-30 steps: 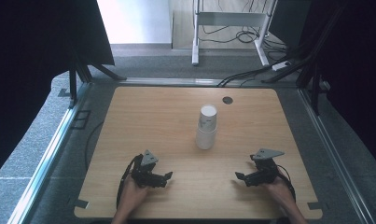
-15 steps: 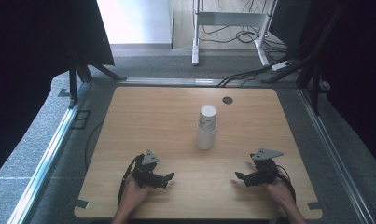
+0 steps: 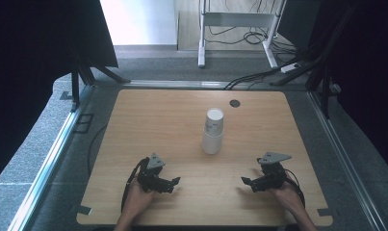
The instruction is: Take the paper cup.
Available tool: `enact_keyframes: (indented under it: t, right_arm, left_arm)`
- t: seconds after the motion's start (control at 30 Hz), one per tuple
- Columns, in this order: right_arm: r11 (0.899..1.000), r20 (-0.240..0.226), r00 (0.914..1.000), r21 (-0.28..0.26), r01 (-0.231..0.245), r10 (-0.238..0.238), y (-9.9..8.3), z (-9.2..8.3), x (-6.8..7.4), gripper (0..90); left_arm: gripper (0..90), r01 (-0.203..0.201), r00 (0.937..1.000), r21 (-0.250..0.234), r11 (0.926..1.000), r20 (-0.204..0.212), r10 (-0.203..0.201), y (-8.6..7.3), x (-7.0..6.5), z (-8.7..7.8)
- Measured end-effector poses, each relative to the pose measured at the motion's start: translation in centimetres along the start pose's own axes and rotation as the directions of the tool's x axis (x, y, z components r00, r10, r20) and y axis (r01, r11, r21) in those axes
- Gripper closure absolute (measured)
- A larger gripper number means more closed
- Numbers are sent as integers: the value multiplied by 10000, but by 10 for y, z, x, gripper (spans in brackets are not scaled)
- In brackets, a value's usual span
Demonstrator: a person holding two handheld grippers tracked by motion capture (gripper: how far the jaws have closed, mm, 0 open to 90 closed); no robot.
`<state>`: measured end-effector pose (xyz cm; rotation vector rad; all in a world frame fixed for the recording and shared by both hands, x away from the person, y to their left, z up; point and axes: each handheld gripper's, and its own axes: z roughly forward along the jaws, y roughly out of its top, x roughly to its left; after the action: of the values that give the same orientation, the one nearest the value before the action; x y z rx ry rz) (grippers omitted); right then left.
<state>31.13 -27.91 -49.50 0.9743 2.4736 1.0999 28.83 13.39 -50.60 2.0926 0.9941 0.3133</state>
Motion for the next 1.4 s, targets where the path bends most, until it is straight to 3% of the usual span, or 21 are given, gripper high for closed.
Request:
enact_keyframes:
  t: [0.57, 0.83, 0.97, 1.17, 1.23, 1.4]
  right_arm:
    - [9992, -639, 9975, -248, -306, 289, 16, -5, 2, 0]
    - [9974, -931, 9936, -268, -674, 646, 23, -6, 2, 0]
    - [9970, -858, 9943, -385, -671, 636, 26, -7, 2, 0]
    - [9952, -787, 9958, -823, -535, 470, 37, -14, -1, 0]
    - [9949, -784, 9959, -866, -521, 453, 38, -14, -2, 0]
    - [9956, -758, 9963, -807, -467, 406, 45, -15, -3, 0]
  left_arm:
    - [0, -312, 9991, -389, 9988, 275, 323, 14, 1, -3]
    - [0, -452, 9977, -384, 9982, 481, 471, 22, -2, 0]
    - [0, -556, 9970, -292, 9980, 519, 571, 24, -4, 3]
    - [0, -70, 9966, -402, 9992, 820, 103, 28, -3, 5]
    - [0, 48, 9968, -465, 9989, 796, -11, 31, -2, 5]
    - [0, -274, 9986, -322, 9991, 437, 288, 40, -5, 6]
